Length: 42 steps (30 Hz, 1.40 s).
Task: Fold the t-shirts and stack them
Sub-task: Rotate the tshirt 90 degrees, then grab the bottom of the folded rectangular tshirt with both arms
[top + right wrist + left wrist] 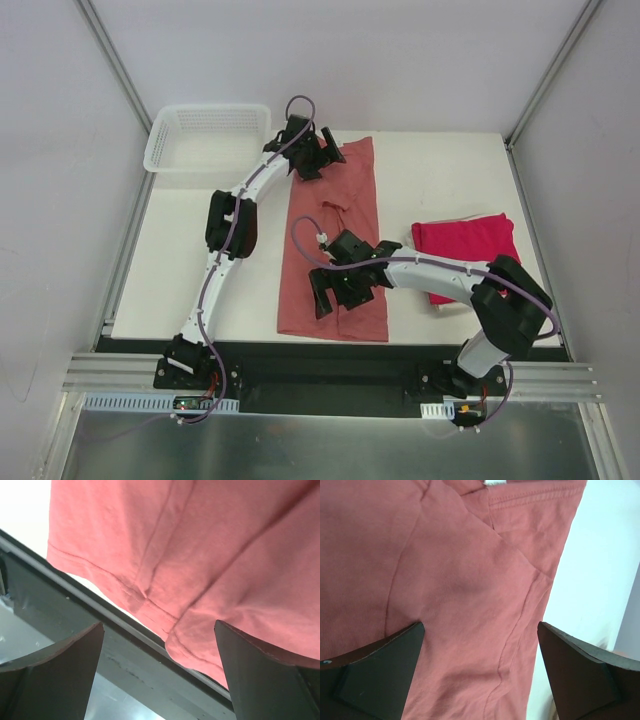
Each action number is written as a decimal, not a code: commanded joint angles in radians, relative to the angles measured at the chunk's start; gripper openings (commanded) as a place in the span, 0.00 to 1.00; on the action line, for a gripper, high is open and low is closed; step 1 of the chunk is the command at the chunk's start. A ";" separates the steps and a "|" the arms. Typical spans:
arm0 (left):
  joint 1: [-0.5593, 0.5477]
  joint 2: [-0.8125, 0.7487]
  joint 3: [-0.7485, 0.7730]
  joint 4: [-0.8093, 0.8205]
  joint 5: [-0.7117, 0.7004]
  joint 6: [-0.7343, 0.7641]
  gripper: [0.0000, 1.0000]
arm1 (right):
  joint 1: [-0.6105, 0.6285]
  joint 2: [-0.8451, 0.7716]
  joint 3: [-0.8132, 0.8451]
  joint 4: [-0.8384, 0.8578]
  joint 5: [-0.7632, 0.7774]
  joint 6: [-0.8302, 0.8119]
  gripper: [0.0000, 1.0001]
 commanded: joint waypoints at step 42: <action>-0.138 -1.829 -1.969 -0.043 -0.232 -0.171 0.99 | 0.131 -0.018 0.110 -0.208 0.339 -0.062 0.61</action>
